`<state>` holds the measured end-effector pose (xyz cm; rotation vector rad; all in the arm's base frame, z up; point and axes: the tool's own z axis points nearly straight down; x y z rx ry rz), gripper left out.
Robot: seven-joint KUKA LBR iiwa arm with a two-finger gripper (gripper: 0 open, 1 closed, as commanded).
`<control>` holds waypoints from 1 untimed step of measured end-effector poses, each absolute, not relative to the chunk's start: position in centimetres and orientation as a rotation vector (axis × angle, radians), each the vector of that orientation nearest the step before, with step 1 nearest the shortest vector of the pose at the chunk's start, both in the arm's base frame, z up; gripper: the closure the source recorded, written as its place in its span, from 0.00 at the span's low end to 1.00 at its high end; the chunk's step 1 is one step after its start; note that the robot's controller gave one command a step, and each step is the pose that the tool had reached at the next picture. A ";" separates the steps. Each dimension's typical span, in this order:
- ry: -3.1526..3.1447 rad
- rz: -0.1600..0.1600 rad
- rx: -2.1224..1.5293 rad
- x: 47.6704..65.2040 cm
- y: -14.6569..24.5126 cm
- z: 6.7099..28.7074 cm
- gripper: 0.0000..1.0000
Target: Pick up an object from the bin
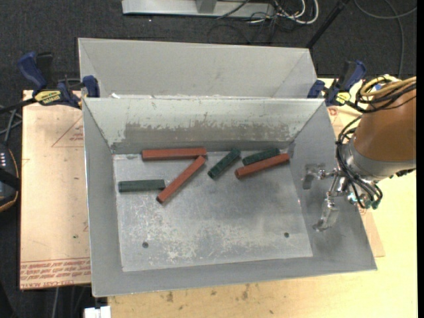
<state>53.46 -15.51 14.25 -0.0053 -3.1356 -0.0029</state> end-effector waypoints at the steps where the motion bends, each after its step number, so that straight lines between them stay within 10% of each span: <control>1: -3.143 -0.001 0.000 53.7 -15.5 14.7 0.00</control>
Offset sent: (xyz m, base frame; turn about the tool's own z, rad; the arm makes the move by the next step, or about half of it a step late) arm 0.0438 0.0798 -0.0136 -0.1906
